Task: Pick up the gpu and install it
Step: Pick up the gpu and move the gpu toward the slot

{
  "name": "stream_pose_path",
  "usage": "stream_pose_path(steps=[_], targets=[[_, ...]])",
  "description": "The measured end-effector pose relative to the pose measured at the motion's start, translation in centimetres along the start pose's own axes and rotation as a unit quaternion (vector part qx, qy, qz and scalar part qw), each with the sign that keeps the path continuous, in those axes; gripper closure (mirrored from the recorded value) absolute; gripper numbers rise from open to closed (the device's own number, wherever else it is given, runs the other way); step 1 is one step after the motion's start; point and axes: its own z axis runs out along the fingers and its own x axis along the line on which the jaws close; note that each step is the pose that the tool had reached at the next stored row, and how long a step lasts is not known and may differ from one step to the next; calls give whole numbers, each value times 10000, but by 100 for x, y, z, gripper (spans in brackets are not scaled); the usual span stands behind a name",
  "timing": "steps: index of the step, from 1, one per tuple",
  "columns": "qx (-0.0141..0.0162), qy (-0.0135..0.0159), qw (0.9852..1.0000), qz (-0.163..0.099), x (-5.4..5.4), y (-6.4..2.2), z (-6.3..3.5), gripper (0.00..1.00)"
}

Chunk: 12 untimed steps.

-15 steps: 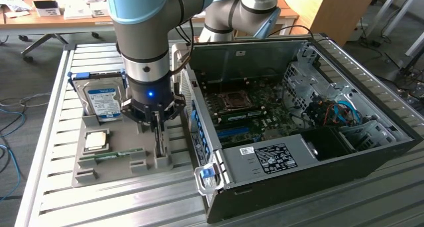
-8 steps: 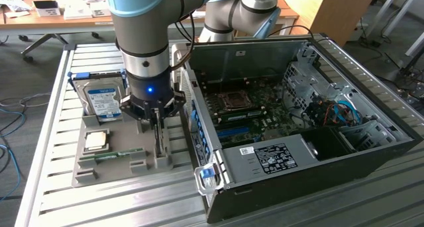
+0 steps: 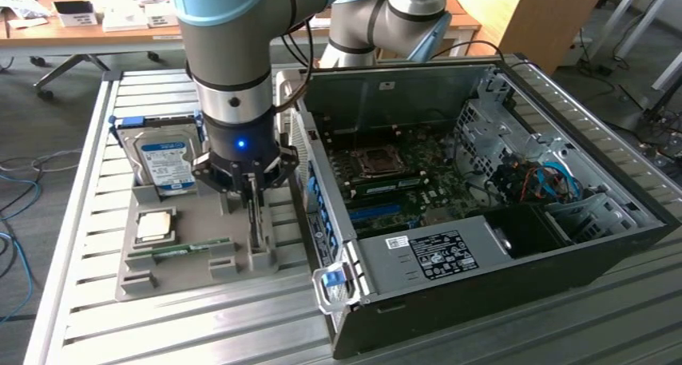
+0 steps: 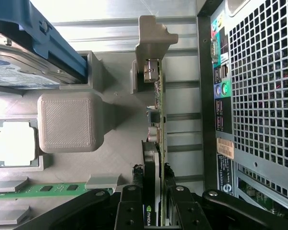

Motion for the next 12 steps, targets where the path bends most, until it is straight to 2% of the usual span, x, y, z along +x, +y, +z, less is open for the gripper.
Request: stream_pose_path(steps=[12], targets=[[-3, -1, 10000, -25, -4, 8, -153, 73]])
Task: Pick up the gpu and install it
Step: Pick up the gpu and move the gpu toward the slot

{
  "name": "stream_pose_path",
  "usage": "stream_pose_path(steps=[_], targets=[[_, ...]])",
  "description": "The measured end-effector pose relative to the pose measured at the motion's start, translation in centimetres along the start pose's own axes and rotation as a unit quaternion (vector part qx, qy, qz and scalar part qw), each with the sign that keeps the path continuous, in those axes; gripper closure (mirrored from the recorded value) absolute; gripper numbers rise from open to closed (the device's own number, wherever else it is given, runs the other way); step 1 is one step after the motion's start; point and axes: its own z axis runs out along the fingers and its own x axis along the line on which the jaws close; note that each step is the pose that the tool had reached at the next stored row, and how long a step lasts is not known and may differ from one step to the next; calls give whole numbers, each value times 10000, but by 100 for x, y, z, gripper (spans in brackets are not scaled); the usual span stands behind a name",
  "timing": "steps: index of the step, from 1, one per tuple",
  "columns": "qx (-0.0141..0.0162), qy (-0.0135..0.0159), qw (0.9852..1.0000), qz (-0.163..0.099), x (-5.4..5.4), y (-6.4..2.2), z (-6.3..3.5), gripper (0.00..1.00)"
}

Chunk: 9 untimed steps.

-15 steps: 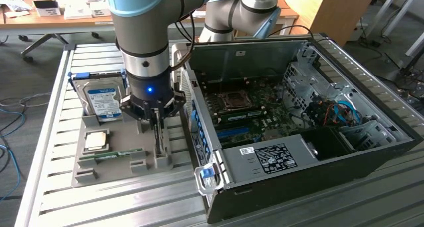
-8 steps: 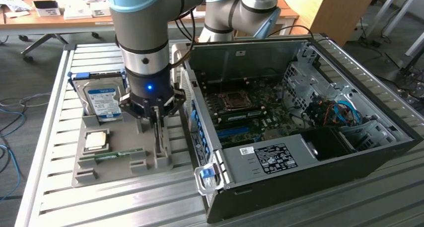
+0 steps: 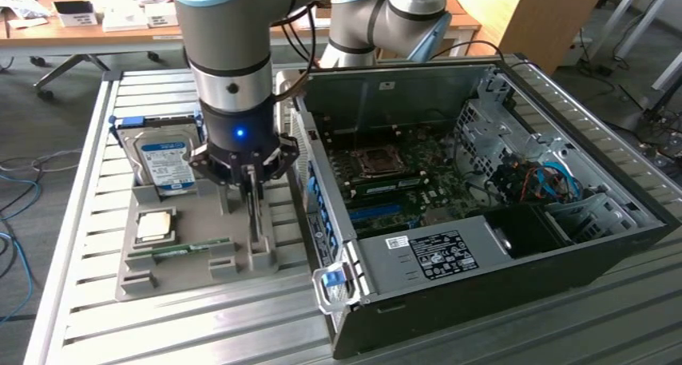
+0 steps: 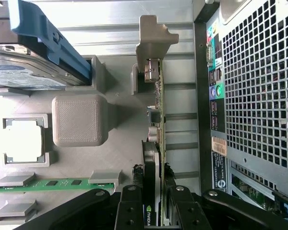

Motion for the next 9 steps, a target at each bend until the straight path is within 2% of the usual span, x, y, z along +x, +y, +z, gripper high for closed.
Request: stream_pose_path(steps=[9], targets=[[-1, 1, 10000, -9, -3, 6, -127, 73]])
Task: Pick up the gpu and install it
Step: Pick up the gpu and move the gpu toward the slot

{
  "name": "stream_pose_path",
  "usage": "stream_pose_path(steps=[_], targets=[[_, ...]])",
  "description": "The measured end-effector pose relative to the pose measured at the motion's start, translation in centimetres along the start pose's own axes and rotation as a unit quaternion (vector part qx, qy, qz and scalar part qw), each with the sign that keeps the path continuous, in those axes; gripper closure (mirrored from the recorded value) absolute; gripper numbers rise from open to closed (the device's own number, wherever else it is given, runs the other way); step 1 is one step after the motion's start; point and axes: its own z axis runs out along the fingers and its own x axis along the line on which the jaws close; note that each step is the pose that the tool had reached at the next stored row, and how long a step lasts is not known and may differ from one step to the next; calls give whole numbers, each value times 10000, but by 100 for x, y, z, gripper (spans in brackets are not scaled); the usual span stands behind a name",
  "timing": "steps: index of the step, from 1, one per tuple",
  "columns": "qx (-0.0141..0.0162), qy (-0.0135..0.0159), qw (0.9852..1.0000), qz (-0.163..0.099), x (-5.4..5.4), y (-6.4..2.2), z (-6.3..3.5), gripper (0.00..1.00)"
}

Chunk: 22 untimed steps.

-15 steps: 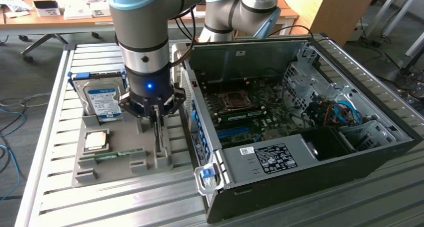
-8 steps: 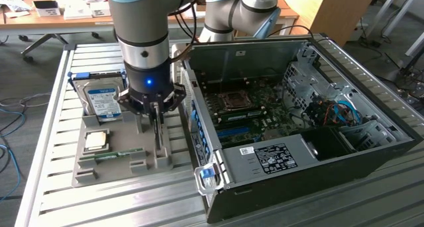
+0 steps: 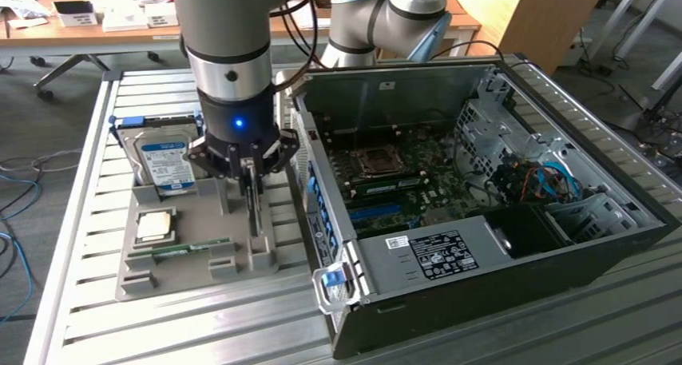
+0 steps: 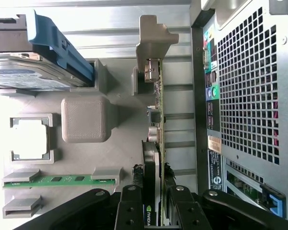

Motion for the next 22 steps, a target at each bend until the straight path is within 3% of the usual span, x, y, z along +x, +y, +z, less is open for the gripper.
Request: stream_pose_path(steps=[11, 22], targets=[[0, 0, 10000, -2, -4, 9, -170, 73], [1, 1, 10000, -3, -5, 9, -191, 73]])
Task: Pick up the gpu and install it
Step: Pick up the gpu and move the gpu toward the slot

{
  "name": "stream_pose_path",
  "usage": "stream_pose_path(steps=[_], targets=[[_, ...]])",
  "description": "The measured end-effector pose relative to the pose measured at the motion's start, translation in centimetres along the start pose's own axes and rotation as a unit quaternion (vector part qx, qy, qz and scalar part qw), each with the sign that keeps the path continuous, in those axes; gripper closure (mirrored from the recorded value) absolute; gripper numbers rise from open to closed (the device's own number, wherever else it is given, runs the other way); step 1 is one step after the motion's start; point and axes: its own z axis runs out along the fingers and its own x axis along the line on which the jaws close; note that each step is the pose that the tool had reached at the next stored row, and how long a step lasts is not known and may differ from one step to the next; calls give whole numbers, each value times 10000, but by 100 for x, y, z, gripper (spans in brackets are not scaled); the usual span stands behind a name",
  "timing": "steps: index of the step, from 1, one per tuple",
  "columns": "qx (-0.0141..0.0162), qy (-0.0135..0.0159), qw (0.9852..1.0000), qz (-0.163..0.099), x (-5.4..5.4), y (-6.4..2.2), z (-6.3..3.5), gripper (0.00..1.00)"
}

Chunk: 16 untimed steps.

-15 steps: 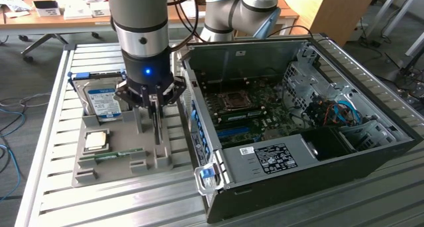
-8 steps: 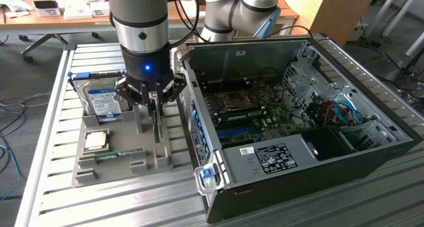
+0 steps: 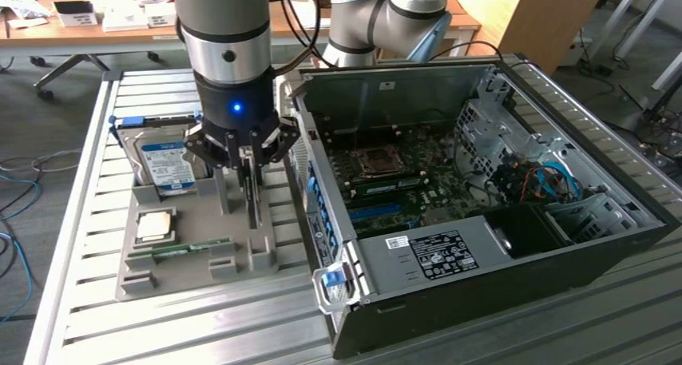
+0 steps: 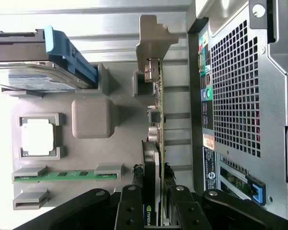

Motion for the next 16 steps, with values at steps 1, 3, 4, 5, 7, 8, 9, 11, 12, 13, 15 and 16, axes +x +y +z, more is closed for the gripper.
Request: stream_pose_path(steps=[1, 3, 4, 5, 7, 8, 9, 11, 12, 13, 15, 16], targets=[[-1, -1, 10000, 0, 0, 1, -11, 73], [-1, -1, 10000, 0, -1, 3, -46, 73], [-1, -1, 10000, 0, -2, 4, -66, 73], [-1, -1, 10000, 0, -2, 5, -89, 73], [-1, -1, 10000, 0, -3, 7, -135, 73], [-1, -1, 10000, 0, -4, 8, -158, 73], [-1, -1, 10000, 0, -4, 10, -183, 73], [-1, -1, 10000, 0, -5, 12, -235, 73], [-1, -1, 10000, 0, -6, 14, -266, 73], [-1, -1, 10000, 0, -7, 15, -294, 73], [-2, -1, 10000, 0, -8, 18, -345, 73], [-1, -1, 10000, 0, -9, 19, -372, 73]])
